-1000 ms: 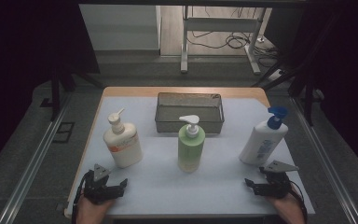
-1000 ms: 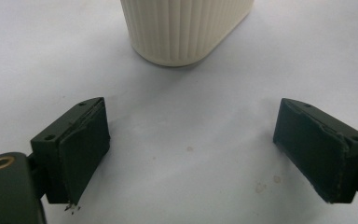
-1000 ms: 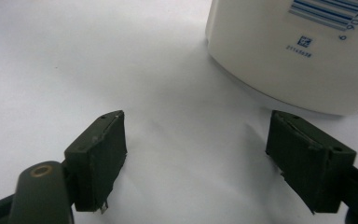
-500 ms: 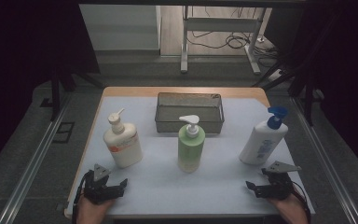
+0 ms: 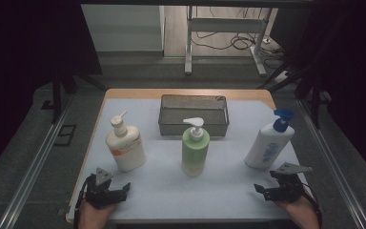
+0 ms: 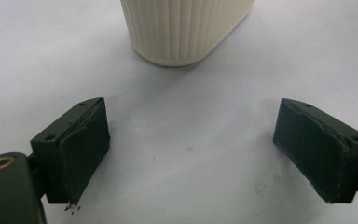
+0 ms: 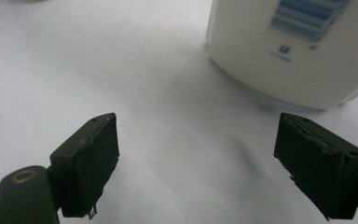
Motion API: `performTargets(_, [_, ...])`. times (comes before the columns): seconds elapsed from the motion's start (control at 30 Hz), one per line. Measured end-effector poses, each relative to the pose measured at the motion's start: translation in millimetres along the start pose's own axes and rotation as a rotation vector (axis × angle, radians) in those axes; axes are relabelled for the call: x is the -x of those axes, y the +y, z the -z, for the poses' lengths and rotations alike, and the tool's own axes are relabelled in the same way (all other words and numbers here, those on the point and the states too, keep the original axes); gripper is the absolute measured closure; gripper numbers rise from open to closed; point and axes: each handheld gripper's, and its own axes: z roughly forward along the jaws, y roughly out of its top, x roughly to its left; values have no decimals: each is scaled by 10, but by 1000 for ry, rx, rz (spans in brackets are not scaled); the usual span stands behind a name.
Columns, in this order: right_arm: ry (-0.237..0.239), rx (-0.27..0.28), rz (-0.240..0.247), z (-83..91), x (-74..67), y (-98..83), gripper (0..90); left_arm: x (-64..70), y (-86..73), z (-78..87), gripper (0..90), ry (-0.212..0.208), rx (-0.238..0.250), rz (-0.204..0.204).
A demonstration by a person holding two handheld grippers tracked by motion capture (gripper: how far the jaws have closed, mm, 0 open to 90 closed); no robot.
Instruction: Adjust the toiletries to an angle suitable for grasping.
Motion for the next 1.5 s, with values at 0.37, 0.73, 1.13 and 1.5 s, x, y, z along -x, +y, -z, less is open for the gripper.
performTargets(0.37, [-52,31,-36,198,151,77,265,0,0,0,103,0,0,0])
performTargets(0.73, [-96,43,-37,341,316,125,421,0,-1,0,104,0,1,0])
performTargets(1.13, [-106,58,-78,380,536,181,612,0,-1,0,103,0,1,0])
performTargets(1.5, [-129,67,-110,313,750,290,825,-2,-1,1,103,0,-1,-2])
